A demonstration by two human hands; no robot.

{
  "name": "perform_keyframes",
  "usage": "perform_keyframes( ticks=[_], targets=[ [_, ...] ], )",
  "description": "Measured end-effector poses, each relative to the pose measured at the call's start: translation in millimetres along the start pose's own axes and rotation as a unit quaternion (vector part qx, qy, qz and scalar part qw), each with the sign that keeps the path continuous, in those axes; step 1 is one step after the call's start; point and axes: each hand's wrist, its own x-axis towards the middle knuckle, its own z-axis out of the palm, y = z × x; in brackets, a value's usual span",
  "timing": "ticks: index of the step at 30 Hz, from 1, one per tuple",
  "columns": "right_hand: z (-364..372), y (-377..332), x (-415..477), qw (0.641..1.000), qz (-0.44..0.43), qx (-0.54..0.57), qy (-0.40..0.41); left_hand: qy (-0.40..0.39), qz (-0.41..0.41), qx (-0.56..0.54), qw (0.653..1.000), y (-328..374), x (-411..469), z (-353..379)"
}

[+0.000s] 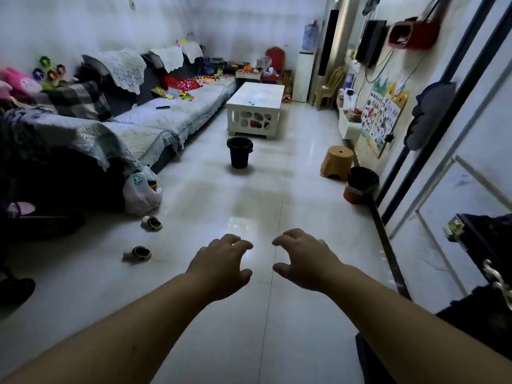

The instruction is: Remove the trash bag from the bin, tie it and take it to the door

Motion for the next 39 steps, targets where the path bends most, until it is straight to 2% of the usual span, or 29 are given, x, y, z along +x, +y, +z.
perform_keyframes(
  ticks=[5,10,16,23,29,39],
  targets=[
    [-21,54,78,0.999,0.005,-0.001,-0.044,-0.016,-0.041,-0.027,0.999,0,93,-9],
    [-43,88,159,0.999,0.024,0.002,-0.041,-0.013,-0.072,-0.088,0.993,-9,176,-27],
    [-57,101,266,0.999,0.032,0.021,-0.031,0.007,-0.071,-0.089,0.993,-52,275,-52],
    [-88,100,433,0.998,0.044,0.045,-0.016,0.017,-0.06,-0.074,0.995,-141,424,-96],
    [-112,104,540,0.995,0.067,0.07,-0.003,-0.004,-0.048,-0.072,0.996,-193,527,-124],
    [-134,181,731,0.995,0.066,0.081,-0.006,0.058,-0.024,-0.086,0.994,-231,727,-134]
  ],
)
